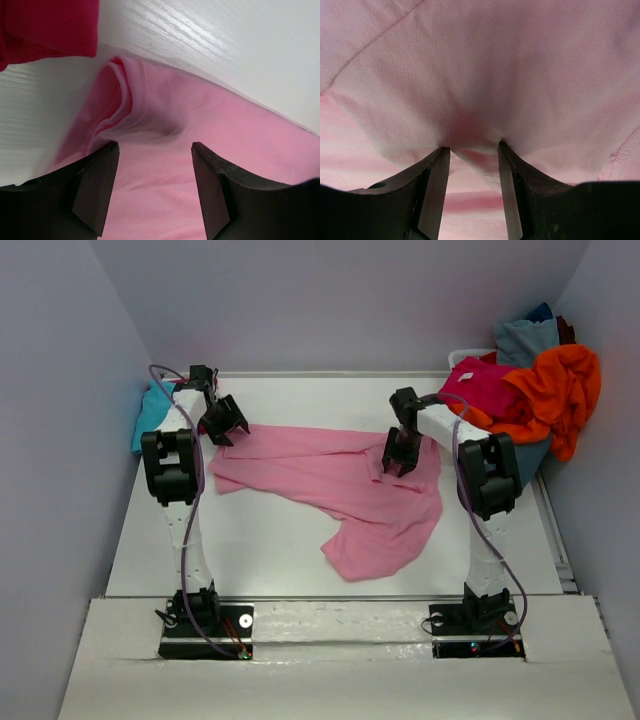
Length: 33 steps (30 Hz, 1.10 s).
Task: Fold and stack the t-shirts
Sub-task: Smooth out the 1/3-folded T-shirt at the center of the board.
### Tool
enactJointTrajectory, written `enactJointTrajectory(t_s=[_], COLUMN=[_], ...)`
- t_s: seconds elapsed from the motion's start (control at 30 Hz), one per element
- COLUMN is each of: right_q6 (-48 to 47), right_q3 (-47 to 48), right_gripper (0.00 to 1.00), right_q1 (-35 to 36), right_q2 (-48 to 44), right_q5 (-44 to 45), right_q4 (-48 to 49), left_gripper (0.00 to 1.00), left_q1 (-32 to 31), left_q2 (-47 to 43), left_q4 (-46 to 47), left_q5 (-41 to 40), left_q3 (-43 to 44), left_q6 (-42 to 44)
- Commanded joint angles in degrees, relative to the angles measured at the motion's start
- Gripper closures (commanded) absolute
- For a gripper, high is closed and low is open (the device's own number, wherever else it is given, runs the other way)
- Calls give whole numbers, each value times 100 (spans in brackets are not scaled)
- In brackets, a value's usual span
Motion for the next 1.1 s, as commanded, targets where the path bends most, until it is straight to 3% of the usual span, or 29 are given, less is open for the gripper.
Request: enactJointTrajectory(t_s=[0.0, 0.9, 1.07], right_q6=[-188, -540, -628], right_q3=[195, 2559, 3350], right_gripper=[50, 50, 50], right_q1=[-126, -399, -601], right_q2=[88, 1547, 1907], right_q5=[324, 403, 350], right_q4=[-152, -969, -1154], left_gripper=[28, 28, 28], left_q1=[40, -12, -65], left_q2=[111, 928, 1008], left_q4=[-205, -521, -433], left_q5=[-97, -1082, -1082], left_q3=[329, 1594, 1682], left_q6=[45, 230, 177])
